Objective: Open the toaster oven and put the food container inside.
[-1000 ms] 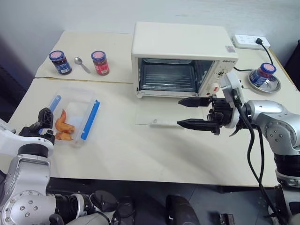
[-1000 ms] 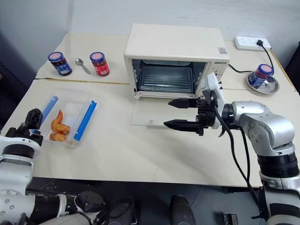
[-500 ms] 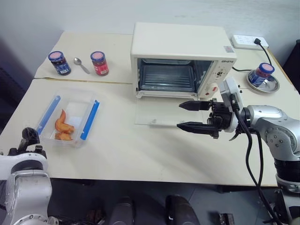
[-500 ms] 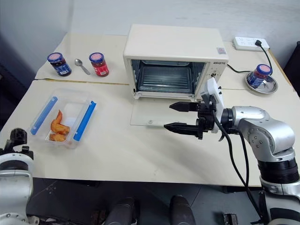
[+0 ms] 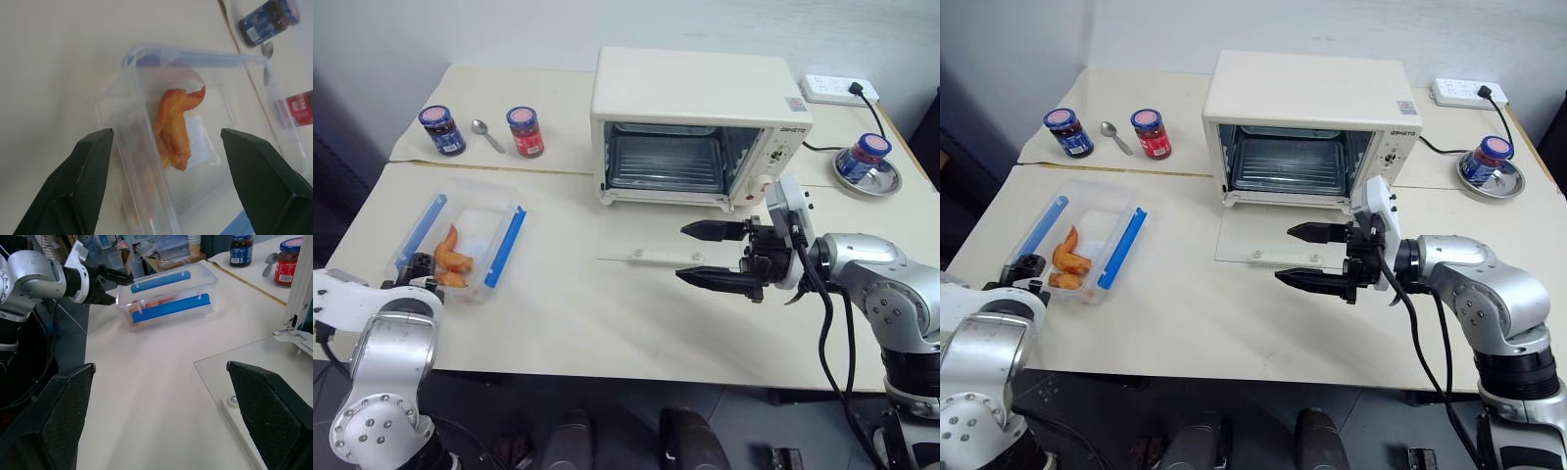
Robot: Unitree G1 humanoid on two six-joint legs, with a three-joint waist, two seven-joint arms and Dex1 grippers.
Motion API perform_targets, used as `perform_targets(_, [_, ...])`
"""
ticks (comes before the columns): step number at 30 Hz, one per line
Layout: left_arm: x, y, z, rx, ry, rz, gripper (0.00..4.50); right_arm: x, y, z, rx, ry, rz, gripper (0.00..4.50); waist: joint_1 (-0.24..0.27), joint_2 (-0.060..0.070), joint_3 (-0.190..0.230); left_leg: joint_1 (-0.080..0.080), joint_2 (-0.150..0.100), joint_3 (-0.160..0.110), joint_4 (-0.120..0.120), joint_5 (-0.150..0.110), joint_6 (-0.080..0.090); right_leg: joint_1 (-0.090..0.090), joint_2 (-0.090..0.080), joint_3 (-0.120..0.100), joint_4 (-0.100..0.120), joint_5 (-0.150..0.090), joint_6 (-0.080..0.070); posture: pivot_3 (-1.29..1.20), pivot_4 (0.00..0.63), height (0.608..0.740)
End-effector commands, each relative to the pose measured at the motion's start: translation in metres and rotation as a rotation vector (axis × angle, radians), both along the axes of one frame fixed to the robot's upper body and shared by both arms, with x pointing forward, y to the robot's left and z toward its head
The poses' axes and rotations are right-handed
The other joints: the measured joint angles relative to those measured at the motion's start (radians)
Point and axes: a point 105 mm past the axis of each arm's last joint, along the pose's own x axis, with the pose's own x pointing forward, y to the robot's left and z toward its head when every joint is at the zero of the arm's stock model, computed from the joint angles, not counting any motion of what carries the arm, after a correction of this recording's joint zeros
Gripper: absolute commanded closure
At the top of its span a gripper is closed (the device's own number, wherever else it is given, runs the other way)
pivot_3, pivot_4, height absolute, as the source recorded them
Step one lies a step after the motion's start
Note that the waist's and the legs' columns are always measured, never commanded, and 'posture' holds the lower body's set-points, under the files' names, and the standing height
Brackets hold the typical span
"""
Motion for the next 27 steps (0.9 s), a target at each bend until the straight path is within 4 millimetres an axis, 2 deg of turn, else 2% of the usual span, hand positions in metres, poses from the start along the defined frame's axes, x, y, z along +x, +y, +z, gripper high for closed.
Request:
perform_targets(1, [0.006, 0.001, -0.003, -0.017, 0.032, -0.006, 1.37, -0.007, -0.004, 0.015, 0.026, -0.060, -0.010, 0.00, 0.001, 0.000, 0.000, 0.000, 0.000, 0.000, 0.000, 0.000, 0.000, 0.000, 0.000, 0.000, 0.000, 0.000, 0.000, 0.00, 0.150, 0.740])
perform_targets(5, [0.010, 0.001, -0.011, -0.031, 0.071, -0.019, 2.59, -0.007, -0.010, 0.019, 0.034, -0.065, -0.046, 0.00, 0.002, 0.000, 0.000, 0.000, 0.000, 0.000, 0.000, 0.000, 0.000, 0.000, 0.000, 0.000, 0.000, 0.000, 0.000, 0.00, 0.150, 0.740])
perform_targets(10, [0.007, 0.012, -0.021, -0.031, 0.118, 0.004, 4.00, -0.011, -0.011, 0.018, 0.034, -0.065, -0.064, 0.00, 0.005, 0.001, -0.001, 0.001, 0.000, 0.000, 0.000, 0.000, 0.000, 0.000, 0.000, 0.000, 0.000, 0.000, 0.000, 0.00, 0.150, 0.740])
perform_targets(15, [0.008, 0.018, -0.023, 0.012, 0.133, -0.044, 4.44, -0.010, -0.016, 0.019, 0.036, -0.062, -0.093, 0.00, 0.007, 0.003, -0.002, 0.001, 0.000, 0.000, 0.000, 0.001, 0.000, 0.001, 0.000, 0.000, 0.000, 0.000, 0.000, 0.00, 0.150, 0.740])
perform_targets(20, [0.024, 0.016, -0.004, 0.186, 0.147, -0.330, 4.46, -0.009, -0.028, 0.016, 0.015, -0.006, -0.130, 0.00, 0.005, 0.003, -0.002, 0.002, 0.000, -0.002, -0.001, 0.002, -0.001, 0.002, 0.000, -0.001, 0.000, -0.001, -0.001, 0.00, 0.150, 0.740])
perform_targets(27, [0.046, -0.024, 0.024, 0.421, 0.135, -0.790, 4.46, -0.013, -0.042, 0.009, -0.021, -0.012, -0.198, 0.00, 0.004, 0.002, -0.001, 0.001, -0.001, -0.002, -0.006, 0.001, 0.000, 0.001, 0.000, -0.002, -0.001, -0.001, -0.002, 0.00, 0.150, 0.740])
